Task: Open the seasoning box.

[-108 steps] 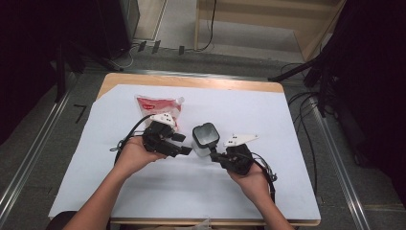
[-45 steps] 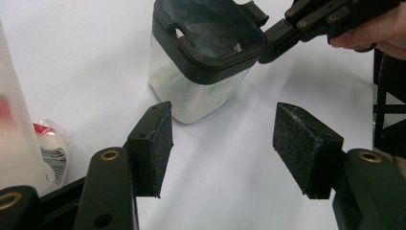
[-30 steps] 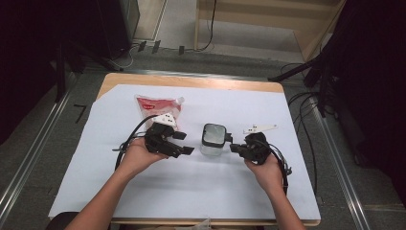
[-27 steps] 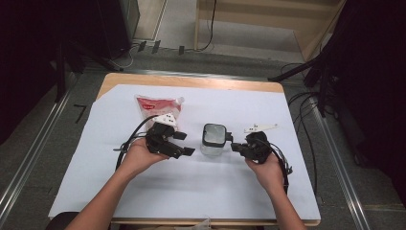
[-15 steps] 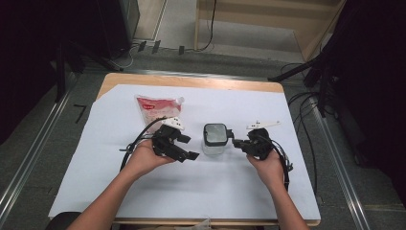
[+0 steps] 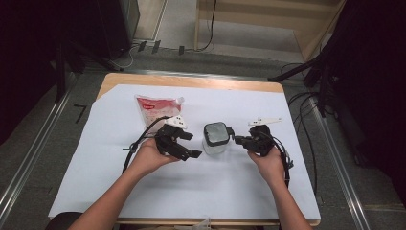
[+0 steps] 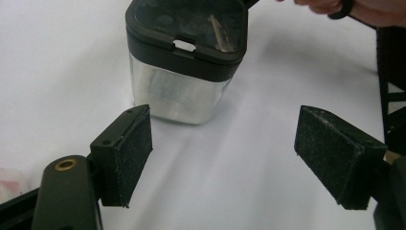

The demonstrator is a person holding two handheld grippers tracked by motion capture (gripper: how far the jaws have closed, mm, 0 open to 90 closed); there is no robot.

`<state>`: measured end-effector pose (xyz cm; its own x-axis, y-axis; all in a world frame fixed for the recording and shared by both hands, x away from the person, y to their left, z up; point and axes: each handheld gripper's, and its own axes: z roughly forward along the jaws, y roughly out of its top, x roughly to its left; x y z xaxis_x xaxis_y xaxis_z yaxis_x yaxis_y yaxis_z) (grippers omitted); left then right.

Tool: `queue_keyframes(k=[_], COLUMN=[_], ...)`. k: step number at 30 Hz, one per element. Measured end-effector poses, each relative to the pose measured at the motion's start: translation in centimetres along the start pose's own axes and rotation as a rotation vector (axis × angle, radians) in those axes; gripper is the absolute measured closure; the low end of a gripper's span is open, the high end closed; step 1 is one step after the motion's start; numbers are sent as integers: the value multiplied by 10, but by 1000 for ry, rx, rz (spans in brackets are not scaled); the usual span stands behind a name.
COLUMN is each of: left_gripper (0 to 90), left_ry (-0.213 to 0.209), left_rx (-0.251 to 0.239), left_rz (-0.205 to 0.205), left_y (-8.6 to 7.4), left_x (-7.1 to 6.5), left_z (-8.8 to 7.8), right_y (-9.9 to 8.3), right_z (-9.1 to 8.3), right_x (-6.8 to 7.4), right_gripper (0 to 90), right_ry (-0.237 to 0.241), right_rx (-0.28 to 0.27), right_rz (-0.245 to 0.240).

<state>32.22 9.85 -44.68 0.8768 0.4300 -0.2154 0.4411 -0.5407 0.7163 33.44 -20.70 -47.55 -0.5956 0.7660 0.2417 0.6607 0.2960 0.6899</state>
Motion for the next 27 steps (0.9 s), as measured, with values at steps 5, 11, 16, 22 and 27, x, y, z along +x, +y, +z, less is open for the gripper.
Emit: queue_keyframes(k=[5, 11, 16, 22, 27], left_gripper=[211, 150, 161, 213, 161], left_ry=[12, 99, 49, 40, 53], left_rx=[6, 32, 26, 44, 62], left_rz=[27, 63, 37, -25, 3], left_y=[7, 14, 17, 19, 21], left_x=[-4, -9, -6, 2, 5], left_z=[4, 10, 19, 26, 33], right_y=[3, 7, 9, 12, 13], right_z=[-7, -7, -8, -7, -4], right_x=[1, 0, -2, -5, -6], right_gripper=[895, 893, 893, 889, 896], right_ry=[0, -9, 6, 11, 23], right_rx=[-33, -44, -47, -48, -38], right_rz=[4, -5, 4, 16, 19])
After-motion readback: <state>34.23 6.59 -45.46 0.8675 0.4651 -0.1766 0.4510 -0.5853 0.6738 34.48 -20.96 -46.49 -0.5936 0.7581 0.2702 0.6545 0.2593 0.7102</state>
